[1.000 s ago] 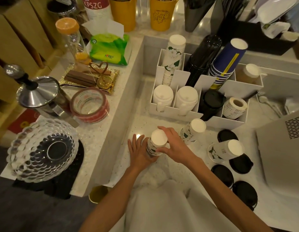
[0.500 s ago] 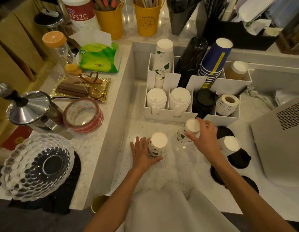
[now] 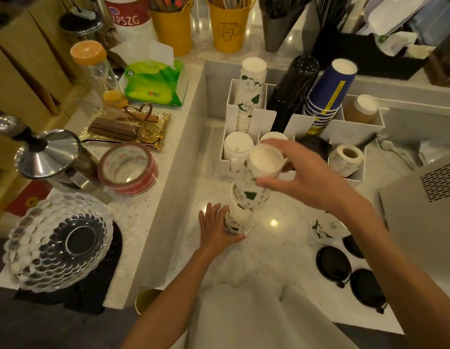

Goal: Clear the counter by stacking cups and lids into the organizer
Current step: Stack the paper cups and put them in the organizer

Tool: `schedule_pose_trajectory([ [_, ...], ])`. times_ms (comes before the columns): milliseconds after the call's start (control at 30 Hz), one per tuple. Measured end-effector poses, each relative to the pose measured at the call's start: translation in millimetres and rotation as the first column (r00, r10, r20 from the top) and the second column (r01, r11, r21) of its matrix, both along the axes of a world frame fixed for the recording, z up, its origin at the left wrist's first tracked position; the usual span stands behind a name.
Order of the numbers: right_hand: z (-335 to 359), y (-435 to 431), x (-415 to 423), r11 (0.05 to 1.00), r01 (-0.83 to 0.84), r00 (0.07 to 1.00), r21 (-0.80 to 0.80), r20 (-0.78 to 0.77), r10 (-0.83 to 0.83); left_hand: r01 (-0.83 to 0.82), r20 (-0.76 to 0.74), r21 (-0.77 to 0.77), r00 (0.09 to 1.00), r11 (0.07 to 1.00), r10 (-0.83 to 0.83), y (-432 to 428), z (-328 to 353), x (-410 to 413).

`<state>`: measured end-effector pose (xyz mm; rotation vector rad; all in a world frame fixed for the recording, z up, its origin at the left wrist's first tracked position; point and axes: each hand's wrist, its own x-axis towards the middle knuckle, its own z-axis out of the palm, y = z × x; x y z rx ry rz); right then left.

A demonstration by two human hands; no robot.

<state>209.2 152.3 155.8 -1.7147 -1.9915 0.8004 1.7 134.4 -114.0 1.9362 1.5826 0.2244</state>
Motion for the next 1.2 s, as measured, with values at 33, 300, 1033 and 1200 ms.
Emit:
schedule_pose_trajectory([
  [33, -1.9, 0.5, -6.0, 0.994, -0.09, 0.996, -0.067, 0.022, 0.092, 0.002, -0.006, -0.002, 1.0, 1.0, -0.002, -0.4, 0.2, 0.1],
  [300, -63.7, 12.8, -23.2, 0.873, -0.371, 0.914, -0.317, 0.04, 0.403, -0.017, 0.022, -0.01, 1.0, 1.0, 0.018, -2.8, 2.3, -1.2],
  [1033, -129.5, -12.3, -27.4, 0.979, -0.122, 0.991, -0.164, 0.026, 0.128, -0.035, -0.02, 0.06, 0.999, 0.998, 0.037, -4.3, 0.5, 1.2],
  [1200, -121.9, -18.7, -23.2, 0.956, -0.105, 0.993, -0.275, -0.082, 0.085, 0.015, 0.052, -0.055, 0.999, 0.998, -0.013, -3.3, 0.3, -1.4],
])
